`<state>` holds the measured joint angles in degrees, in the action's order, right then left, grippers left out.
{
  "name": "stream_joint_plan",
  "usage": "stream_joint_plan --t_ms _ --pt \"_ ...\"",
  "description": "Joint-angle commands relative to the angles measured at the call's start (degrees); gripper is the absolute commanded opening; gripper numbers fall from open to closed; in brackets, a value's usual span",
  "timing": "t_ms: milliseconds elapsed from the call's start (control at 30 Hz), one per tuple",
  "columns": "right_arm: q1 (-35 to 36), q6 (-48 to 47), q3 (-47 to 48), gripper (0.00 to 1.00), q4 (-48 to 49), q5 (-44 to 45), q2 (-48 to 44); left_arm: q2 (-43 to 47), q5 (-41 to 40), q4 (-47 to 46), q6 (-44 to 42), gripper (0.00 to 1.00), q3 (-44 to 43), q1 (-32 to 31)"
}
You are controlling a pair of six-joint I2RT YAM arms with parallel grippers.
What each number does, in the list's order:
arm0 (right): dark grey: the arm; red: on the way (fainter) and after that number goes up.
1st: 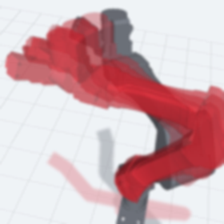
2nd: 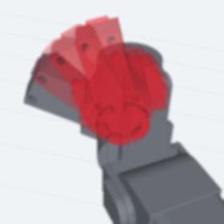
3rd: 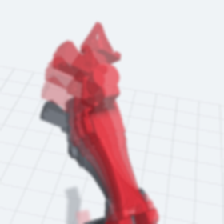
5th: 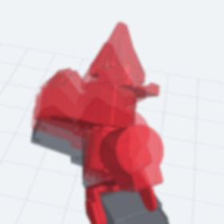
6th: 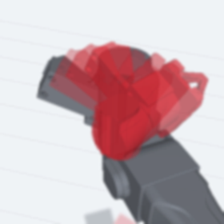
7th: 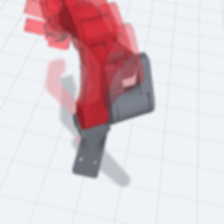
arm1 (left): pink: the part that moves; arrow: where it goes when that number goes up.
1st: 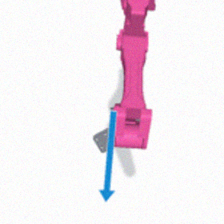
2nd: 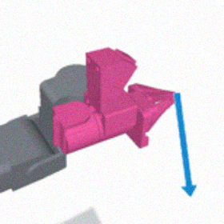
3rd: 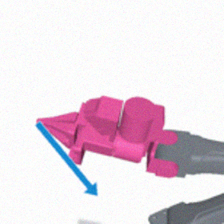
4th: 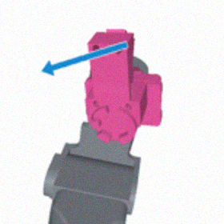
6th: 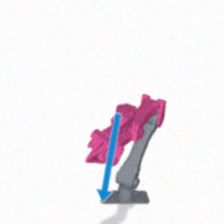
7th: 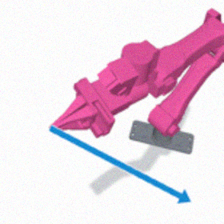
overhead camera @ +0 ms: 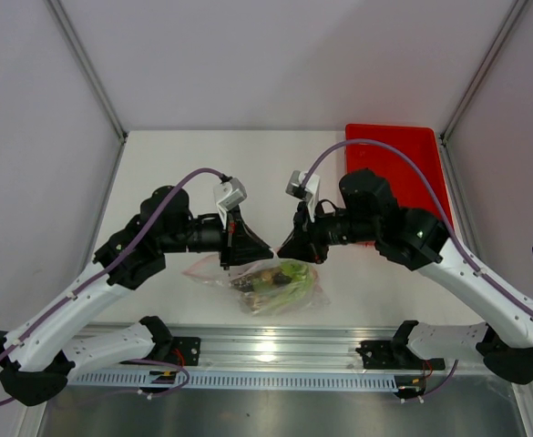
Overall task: Place the food in the zip-top bag and seal the zipper
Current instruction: Zip the zipper food storage bag at the center of the board.
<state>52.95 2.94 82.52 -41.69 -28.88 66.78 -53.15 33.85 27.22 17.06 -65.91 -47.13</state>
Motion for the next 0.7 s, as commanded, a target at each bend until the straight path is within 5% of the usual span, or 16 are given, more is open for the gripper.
stream_joint_plan --t_ms 0,33,667 --pt "0.4 0.3 -0.1 0.07 3.7 0.7 -1.9 0.1 1.5 -1.6 0.9 0.01 0.4 -0.3" --pt "0.4 0.4 -0.3 0.00 4.5 0.3 -2.4 0.1 1.6 -1.6 0.9 0.01 0.6 -0.3" --pt "2.3 14.3 -11.3 0.00 15.1 28.9 -10.4 2.7 -2.6 1.1 0.7 0.01 2.1 -0.3"
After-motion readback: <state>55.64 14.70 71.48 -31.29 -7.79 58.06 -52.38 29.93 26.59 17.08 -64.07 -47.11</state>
